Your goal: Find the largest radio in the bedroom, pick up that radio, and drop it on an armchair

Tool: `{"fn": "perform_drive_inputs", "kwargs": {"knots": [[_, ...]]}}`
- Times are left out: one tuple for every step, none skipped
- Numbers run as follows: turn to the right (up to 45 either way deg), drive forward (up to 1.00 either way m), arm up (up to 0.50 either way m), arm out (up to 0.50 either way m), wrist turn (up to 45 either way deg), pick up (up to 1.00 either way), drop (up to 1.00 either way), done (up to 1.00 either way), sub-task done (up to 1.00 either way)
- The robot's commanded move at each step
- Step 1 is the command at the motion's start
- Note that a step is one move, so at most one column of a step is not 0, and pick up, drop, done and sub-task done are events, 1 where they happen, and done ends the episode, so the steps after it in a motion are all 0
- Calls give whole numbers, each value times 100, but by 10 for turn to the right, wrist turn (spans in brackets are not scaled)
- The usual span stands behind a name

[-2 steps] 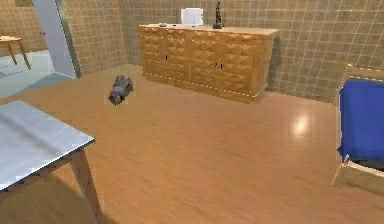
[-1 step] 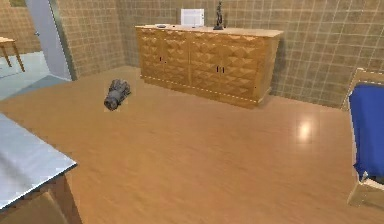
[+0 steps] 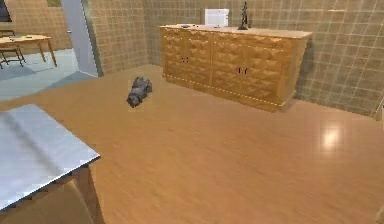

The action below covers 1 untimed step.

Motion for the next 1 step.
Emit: {"fn": "perform_drive_inputs", "kwargs": {"knots": [[0, 100, 0, 0, 0, 0, 0, 0, 0]]}}
